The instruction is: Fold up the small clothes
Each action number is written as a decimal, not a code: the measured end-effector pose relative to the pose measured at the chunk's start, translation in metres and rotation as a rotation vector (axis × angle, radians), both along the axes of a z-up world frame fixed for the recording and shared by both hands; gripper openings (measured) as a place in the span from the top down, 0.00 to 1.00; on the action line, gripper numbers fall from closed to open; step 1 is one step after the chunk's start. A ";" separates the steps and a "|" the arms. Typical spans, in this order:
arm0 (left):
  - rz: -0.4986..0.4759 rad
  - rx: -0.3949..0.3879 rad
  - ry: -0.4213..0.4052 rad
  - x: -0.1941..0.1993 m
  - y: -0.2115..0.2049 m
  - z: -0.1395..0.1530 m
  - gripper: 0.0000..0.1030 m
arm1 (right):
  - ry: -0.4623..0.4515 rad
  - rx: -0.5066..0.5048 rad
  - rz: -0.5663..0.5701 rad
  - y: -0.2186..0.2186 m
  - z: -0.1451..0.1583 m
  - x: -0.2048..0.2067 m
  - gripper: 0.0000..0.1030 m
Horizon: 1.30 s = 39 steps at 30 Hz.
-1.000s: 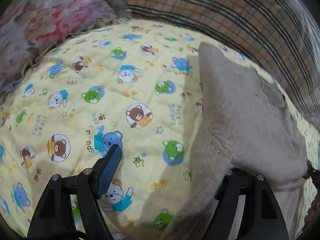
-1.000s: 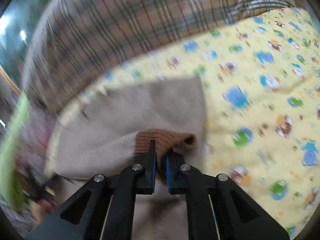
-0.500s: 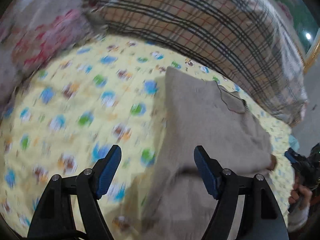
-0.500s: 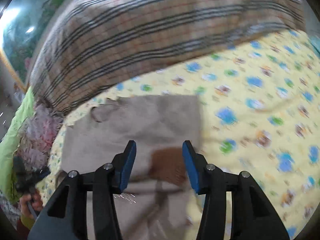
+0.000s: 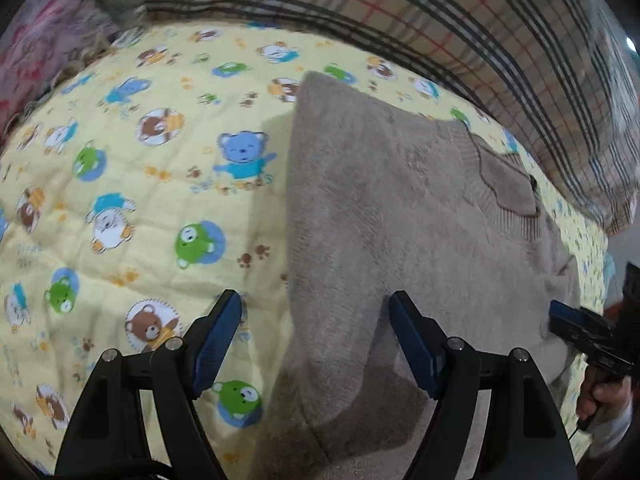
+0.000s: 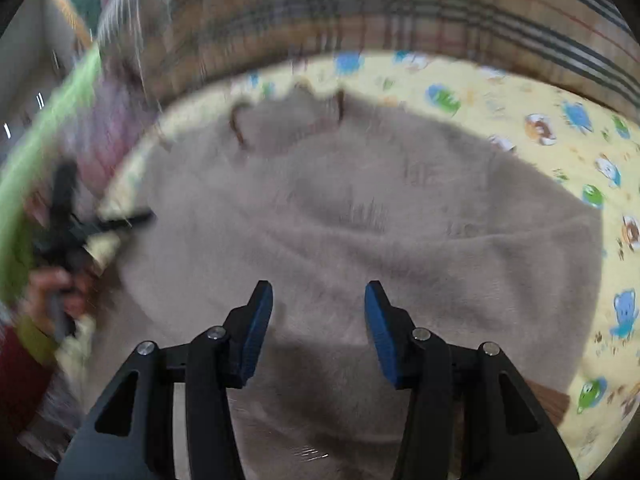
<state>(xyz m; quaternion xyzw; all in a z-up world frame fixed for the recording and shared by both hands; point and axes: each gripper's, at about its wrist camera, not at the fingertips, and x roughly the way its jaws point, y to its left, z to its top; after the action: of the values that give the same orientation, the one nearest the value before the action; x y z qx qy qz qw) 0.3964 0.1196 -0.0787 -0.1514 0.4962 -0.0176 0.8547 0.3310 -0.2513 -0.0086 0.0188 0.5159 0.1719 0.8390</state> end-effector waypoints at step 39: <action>-0.072 -0.211 0.027 -0.333 0.018 0.000 0.34 | -0.043 0.310 -0.333 -0.058 0.019 -0.299 0.51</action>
<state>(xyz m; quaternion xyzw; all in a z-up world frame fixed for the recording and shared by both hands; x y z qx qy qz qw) 0.0638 0.1377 -0.0785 -0.2230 0.5083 -0.0985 0.8259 0.0316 -0.3095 0.0107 0.2288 0.4550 0.1088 0.8537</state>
